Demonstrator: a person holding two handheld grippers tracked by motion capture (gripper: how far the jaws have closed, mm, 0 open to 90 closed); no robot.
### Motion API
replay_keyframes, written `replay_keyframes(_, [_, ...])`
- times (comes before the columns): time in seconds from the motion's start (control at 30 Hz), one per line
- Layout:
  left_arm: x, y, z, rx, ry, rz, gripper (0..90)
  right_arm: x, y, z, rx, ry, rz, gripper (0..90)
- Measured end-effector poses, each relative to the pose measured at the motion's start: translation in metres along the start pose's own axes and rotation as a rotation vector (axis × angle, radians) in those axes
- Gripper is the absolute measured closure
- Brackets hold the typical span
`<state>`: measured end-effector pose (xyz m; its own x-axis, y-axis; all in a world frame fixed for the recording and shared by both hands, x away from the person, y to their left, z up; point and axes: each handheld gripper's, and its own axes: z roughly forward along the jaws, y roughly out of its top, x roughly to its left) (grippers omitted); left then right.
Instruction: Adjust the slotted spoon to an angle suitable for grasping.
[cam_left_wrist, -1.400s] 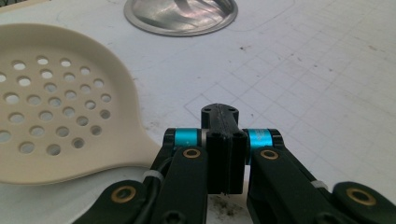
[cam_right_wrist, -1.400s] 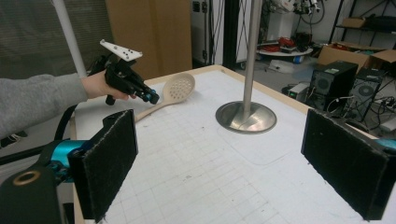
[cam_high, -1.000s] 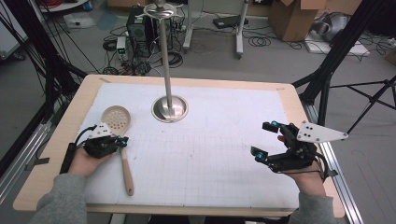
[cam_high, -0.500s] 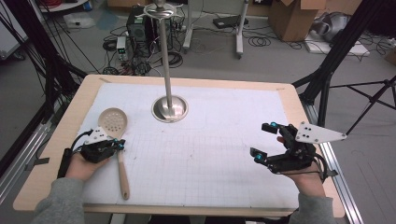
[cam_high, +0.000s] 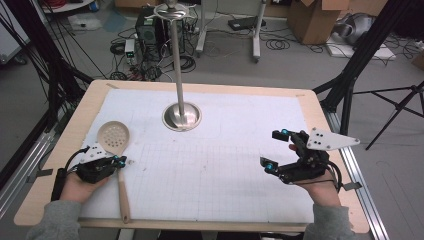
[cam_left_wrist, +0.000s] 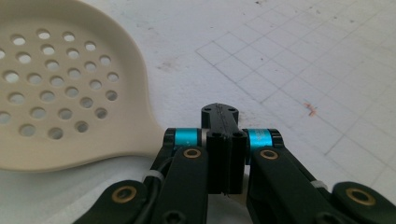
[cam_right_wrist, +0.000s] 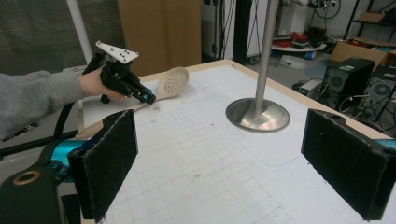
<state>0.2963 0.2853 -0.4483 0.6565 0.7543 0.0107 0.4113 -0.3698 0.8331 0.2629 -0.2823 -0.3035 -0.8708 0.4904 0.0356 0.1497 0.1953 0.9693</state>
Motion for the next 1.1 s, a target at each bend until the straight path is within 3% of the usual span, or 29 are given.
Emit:
replay_keyframes(0.17, [0.003, 0.001, -0.01, -0.047, -0.025, -0.02, 89.7, 0.0, 0.0, 0.002, -0.007, 0.012, 0.002, 9.7])
replay_keyframes(0.2, [0.002, 0.002, -0.018, -0.073, -0.047, -0.016, 89.7, 0.0, 0.0, 0.002, -0.005, 0.012, 0.005, 9.6])
replay_keyframes(0.3, [-0.002, 0.0, -0.028, -0.087, -0.084, -0.003, 89.7, -0.001, 0.0, 0.001, -0.01, 0.01, 0.007, 9.6])
replay_keyframes(0.53, [-0.009, -0.011, -0.042, -0.062, -0.102, 0.016, 89.7, -0.001, 0.002, -0.001, -0.047, -0.001, 0.023, 9.7])
replay_keyframes(0.8, [-0.018, -0.019, -0.047, -0.043, -0.168, 0.039, 89.7, -0.001, 0.003, 0.005, -0.042, 0.012, 0.023, 9.7])
replay_keyframes(0.9, [-0.016, -0.023, -0.043, -0.009, -0.178, 0.033, 89.7, -0.002, 0.003, 0.005, -0.035, 0.009, 0.023, 9.7])
replay_keyframes(1.1, [-0.012, -0.026, -0.047, -0.02, -0.216, 0.028, 89.7, -0.003, 0.001, 0.003, -0.039, 0.004, 0.026, 9.7])
